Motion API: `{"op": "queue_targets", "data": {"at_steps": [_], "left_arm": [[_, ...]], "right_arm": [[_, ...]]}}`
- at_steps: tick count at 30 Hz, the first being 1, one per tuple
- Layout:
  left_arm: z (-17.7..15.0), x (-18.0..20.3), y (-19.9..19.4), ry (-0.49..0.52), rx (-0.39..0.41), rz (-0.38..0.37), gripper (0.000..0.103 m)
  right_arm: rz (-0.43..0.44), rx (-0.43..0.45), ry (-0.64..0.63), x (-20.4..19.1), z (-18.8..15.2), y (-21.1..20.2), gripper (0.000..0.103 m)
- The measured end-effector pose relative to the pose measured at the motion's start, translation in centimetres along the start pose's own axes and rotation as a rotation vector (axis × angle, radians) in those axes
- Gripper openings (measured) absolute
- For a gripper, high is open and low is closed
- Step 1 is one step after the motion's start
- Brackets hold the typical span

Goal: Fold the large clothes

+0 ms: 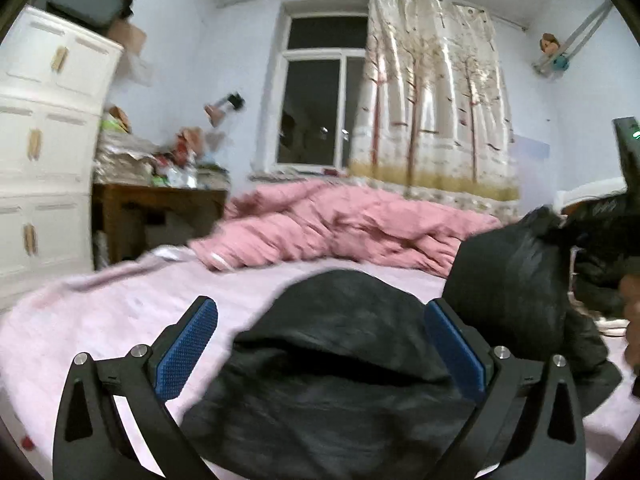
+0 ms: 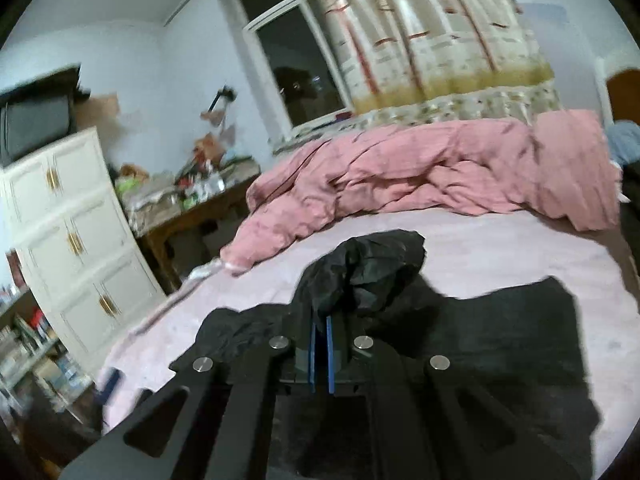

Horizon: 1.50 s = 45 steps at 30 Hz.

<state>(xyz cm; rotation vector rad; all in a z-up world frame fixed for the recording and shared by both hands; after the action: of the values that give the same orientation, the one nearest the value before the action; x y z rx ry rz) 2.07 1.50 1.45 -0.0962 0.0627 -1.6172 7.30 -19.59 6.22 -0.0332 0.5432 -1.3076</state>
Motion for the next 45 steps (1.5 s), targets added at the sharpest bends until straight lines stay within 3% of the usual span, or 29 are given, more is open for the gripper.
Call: {"op": "queue_targets", "data": {"at_steps": [3,5,7,8,9,10,13,16,19,21,23,24,27,29,32,33,37,40,42,45], "left_arm": [[0.0,-2.1,0.3,-0.031,-0.006,0.015,0.103],[-0.3,-3.2,1.0,-0.078,-0.025,-0.016,0.103],[-0.7,-3.8,1.6,-0.12,-0.047,-0.033,0.103],[-0.8,-4.0,1.9,-0.141,-0.061,-0.044,0.103],[-1.0,-4.1,2.1,-0.157,-0.071,-0.06,0.103],[-1.1,-4.0,2.3,-0.173,-0.082,-0.087,0.103],[-1.0,-3.1,1.6,-0.163,-0.082,-0.137,0.103],[-0.6,-1.5,0.7,-0.108,-0.06,-0.162,0.103],[-0.8,-0.4,0.5,-0.037,-0.055,-0.138,0.103],[-1.2,0.1,0.7,-0.013,-0.062,-0.123,0.103],[-1.5,0.9,0.8,0.007,-0.068,-0.129,0.103],[-1.6,1.3,0.9,0.009,-0.073,-0.141,0.103],[-2.0,2.4,0.8,0.031,-0.085,-0.15,0.103],[-2.2,3.0,0.7,0.07,-0.073,-0.125,0.103],[-2.4,4.0,0.9,0.124,-0.07,-0.114,0.103],[-2.4,4.1,1.0,0.135,-0.071,-0.098,0.103],[-2.6,3.7,1.4,0.081,-0.1,-0.123,0.103],[-2.4,2.4,1.2,0.047,-0.096,-0.114,0.103],[-1.8,0.9,0.8,0.022,-0.067,-0.062,0.103],[-0.7,-2.5,-0.8,-0.042,0.013,0.087,0.103]], "right_arm": [[0.01,-0.074,-0.08,-3.7,-2.7,3.3,0.011],[0.082,-0.119,-0.106,-5.6,-4.1,4.1,0.014],[0.169,-0.147,-0.077,-6.9,-5.0,4.1,0.04],[0.2,-0.165,-0.049,-7.3,-5.2,4.0,0.073],[0.204,-0.167,-0.015,-7.2,-5.2,3.8,0.081],[0.2,-0.164,0.003,-6.9,-5.2,3.5,0.082],[0.195,-0.161,0.043,-6.0,-4.6,2.7,0.082],[0.21,-0.102,0.072,-4.8,-3.0,1.3,0.082],[0.348,-0.142,0.128,-5.8,-1.9,1.1,0.082],[0.548,-0.278,0.273,-7.1,-2.4,1.7,0.082],[0.575,-0.305,0.355,-6.7,-2.6,1.9,0.082],[0.508,-0.291,0.345,-5.9,-2.7,2.0,0.082],[0.088,-0.13,0.175,-1.6,-2.6,1.5,0.082],[-0.083,-0.128,0.125,0.2,-3.5,1.7,0.077],[-0.349,-0.168,0.067,3.1,-4.9,2.5,0.061],[-0.366,-0.175,0.055,3.4,-5.1,2.9,0.057],[-0.344,-0.239,0.085,4.2,-5.4,4.7,0.047],[-0.143,-0.287,0.131,1.8,-5.9,6.0,0.047],[-0.017,-0.245,0.086,-1.4,-6.2,5.8,0.047],[0.066,-0.23,-0.041,-5.6,-7.3,5.7,0.047]]}}
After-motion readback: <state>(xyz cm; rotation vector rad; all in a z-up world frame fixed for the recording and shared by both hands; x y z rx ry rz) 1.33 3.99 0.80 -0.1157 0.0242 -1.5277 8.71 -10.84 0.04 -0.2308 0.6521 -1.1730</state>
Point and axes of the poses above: each gripper's, at about its wrist camera, not at the fingertips, and y roughly the way its jaws point, x to its right, z to its top, the point moved 9 cm from there along y, roughly the way its jaws point, and after that the axes turned 3 degrees about y, right-handed, at the moved point
